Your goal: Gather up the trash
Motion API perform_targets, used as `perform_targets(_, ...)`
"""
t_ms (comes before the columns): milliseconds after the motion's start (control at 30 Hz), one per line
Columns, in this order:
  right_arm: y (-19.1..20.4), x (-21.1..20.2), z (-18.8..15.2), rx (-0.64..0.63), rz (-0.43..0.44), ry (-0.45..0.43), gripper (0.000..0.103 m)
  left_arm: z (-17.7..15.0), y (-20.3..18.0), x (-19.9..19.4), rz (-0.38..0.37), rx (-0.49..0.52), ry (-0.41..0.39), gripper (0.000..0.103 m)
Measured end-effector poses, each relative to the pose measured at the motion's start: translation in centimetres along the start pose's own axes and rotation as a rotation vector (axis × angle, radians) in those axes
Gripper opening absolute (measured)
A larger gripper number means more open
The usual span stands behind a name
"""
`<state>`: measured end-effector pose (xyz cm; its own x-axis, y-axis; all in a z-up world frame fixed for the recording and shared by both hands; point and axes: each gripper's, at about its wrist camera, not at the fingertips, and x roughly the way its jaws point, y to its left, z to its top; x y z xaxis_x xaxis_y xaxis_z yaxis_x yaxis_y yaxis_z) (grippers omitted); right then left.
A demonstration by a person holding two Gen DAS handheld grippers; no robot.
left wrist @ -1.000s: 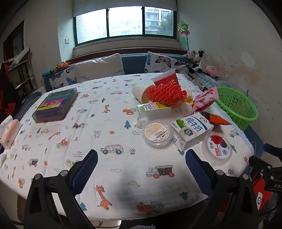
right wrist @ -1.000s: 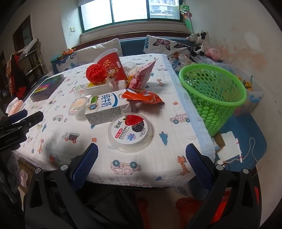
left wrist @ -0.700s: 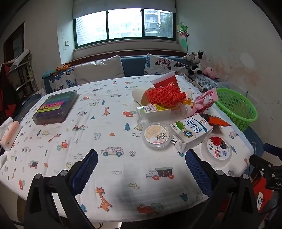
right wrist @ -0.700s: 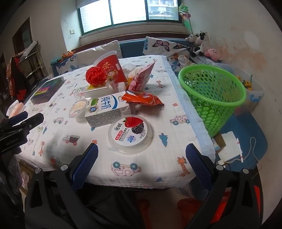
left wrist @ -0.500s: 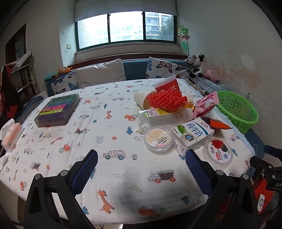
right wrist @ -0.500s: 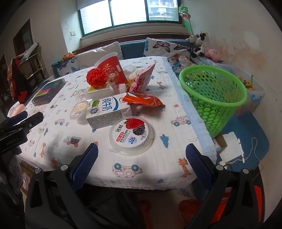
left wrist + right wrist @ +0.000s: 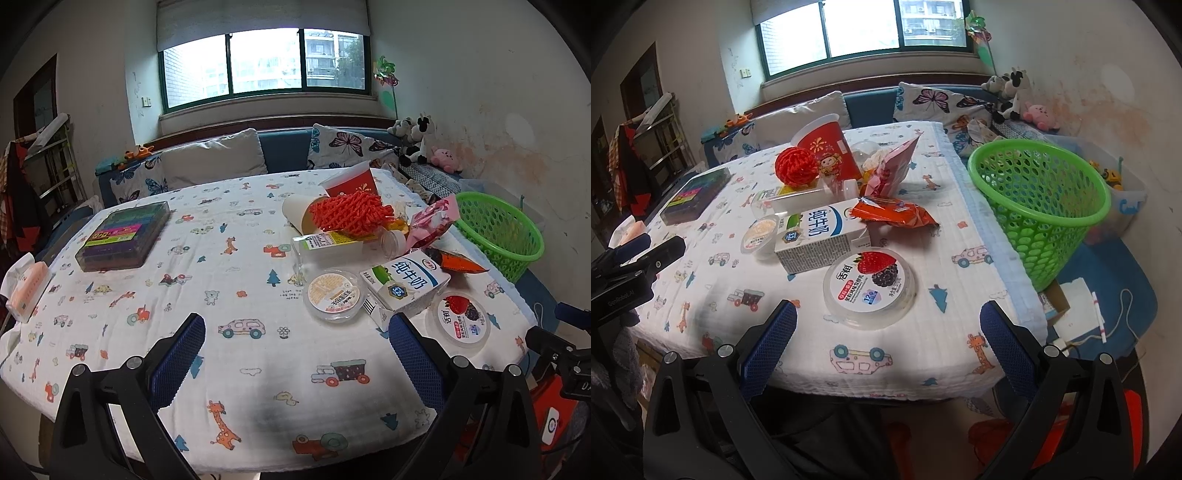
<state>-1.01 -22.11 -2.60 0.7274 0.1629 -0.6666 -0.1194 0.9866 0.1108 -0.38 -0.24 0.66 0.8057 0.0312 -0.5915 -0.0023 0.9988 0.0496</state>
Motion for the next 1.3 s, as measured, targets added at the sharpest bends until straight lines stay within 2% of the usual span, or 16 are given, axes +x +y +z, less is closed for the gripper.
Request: perform_targets(1300,-0.34,0.97,0.95,0.002,0.001,0.012,0.099,0.75,-0.28,0.88,-0.009,0.003,0.015,0.097)
